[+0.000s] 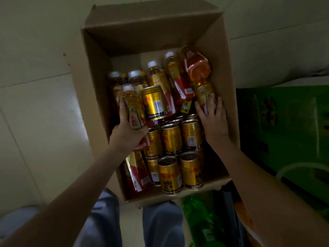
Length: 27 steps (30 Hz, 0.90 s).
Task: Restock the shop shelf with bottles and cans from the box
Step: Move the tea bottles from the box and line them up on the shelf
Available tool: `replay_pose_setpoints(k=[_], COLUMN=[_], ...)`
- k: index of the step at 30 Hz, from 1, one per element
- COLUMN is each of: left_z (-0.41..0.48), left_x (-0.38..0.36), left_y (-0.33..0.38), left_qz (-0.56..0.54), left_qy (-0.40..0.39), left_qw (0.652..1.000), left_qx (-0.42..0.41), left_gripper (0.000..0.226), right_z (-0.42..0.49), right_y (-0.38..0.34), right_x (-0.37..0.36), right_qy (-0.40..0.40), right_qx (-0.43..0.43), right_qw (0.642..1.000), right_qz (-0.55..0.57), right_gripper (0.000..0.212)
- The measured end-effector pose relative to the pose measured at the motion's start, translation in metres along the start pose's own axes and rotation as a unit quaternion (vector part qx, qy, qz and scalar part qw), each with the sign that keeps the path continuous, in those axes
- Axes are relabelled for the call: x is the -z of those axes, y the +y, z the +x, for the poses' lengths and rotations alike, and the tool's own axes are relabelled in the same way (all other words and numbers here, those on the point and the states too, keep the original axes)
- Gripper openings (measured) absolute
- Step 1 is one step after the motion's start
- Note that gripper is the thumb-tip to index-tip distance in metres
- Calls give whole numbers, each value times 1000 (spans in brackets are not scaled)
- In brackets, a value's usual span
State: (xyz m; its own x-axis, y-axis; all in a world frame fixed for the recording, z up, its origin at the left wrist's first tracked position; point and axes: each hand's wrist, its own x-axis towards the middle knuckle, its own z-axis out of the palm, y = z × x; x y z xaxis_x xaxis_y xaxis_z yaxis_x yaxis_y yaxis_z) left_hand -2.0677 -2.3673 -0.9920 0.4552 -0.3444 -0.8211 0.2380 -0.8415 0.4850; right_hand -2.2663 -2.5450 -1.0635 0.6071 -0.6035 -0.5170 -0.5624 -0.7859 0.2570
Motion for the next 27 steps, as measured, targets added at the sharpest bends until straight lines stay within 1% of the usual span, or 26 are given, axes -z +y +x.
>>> replay_pose_setpoints(k=[2,4,6,8,11,15,21,22,24,27], left_z=[0,2,-1,-8,-28,-53,-93,-104,-132,-190], left_x=[2,4,5,7,11,19,34,39,52,81], left_y=[0,0,0,3,12,30,59,65,83,117], left_qz=[-8,-14,-25,-39,-61,-70,-87,-90,-84,-52], left_qy=[-11,-11,-15,-27,-54,-73,-105,-106,-108,-132], left_qw=[1000,1000,999,999,996,995,991,990,990,988], left_qx=[5,7,14,20,24,16,-14,-21,-39,-61], left_gripper=[101,102,104,104,107,105,100,98,95,98], right_z=[-2,-3,-6,-14,-35,-81,-154,-167,-193,-235], right_y=[3,5,7,8,10,4,-27,-31,-40,-43], right_x=[-3,-3,3,13,35,75,151,165,198,255], right_qy=[25,31,8,-19,-90,-88,-98,-94,-42,28], right_qx=[22,38,35,21,-10,-51,-52,-54,-55,-75], right_qw=[999,998,998,994,978,954,921,914,891,858], right_qz=[17,30,54,104,190,281,373,392,448,507], right_gripper=[84,84,88,90,94,102,112,113,116,118])
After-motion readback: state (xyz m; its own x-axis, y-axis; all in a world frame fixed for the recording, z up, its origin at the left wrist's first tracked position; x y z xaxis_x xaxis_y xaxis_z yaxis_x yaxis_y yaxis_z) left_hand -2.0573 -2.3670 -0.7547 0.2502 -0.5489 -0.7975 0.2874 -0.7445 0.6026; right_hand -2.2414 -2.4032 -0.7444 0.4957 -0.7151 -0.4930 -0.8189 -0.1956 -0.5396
